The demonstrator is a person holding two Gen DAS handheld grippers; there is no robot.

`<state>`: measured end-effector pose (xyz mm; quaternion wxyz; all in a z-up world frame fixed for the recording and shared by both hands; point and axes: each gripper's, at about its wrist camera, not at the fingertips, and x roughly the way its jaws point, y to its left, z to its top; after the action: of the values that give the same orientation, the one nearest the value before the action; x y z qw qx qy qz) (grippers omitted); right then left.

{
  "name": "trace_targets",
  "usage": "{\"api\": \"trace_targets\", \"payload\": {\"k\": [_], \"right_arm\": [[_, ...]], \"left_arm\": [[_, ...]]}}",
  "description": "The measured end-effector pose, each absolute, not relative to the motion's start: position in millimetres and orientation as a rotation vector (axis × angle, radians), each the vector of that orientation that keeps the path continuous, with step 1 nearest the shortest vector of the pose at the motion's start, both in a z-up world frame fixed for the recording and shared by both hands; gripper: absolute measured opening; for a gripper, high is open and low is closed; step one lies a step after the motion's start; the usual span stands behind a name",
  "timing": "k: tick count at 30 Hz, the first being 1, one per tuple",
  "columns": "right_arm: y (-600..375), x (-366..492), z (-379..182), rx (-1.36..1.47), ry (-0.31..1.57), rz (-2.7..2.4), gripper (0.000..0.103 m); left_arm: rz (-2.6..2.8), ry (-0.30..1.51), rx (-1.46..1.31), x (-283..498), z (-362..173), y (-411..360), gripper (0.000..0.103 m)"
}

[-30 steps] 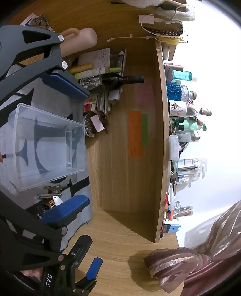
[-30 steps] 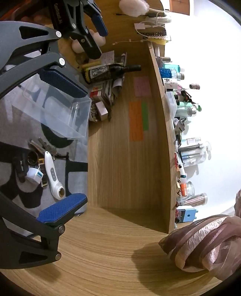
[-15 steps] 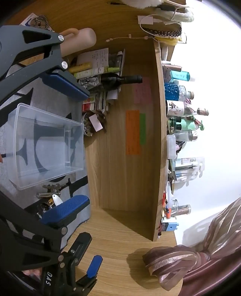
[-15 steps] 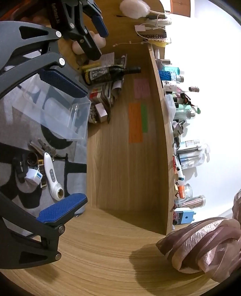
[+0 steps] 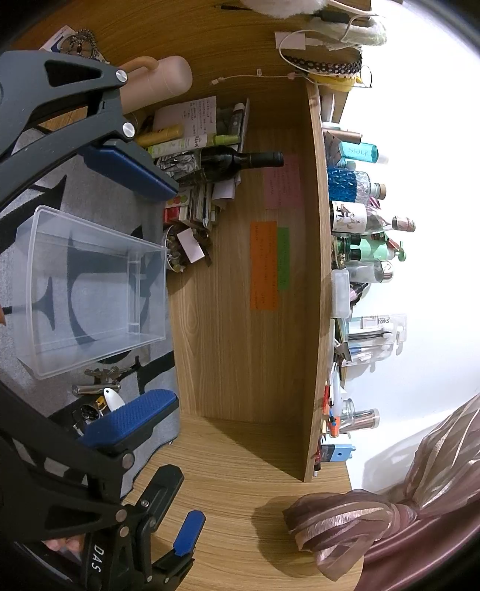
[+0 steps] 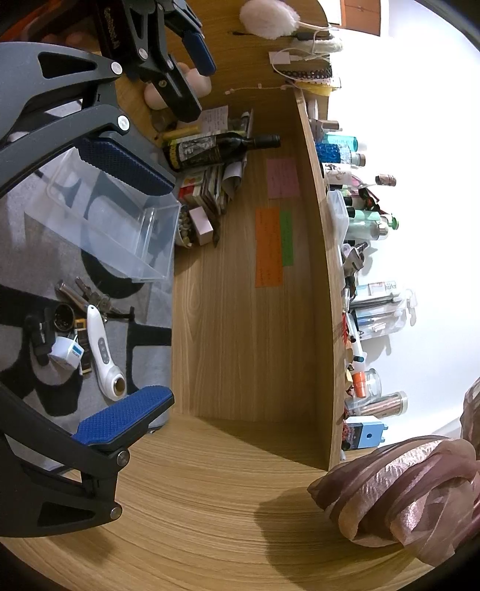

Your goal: Organize rigid objects

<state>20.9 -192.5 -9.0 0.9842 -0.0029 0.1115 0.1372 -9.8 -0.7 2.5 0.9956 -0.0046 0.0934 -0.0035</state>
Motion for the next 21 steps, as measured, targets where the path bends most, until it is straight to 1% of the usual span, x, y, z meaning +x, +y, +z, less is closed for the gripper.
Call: {"api": "trace_targets", "payload": {"k": [21], "right_arm": [[-185.0,15.8,-6.3,-0.024,0.205,0.282,0.103]], "left_arm": [[-0.008,0.193,-0.02,-8.8,1.5,1.9,0.103]]}}
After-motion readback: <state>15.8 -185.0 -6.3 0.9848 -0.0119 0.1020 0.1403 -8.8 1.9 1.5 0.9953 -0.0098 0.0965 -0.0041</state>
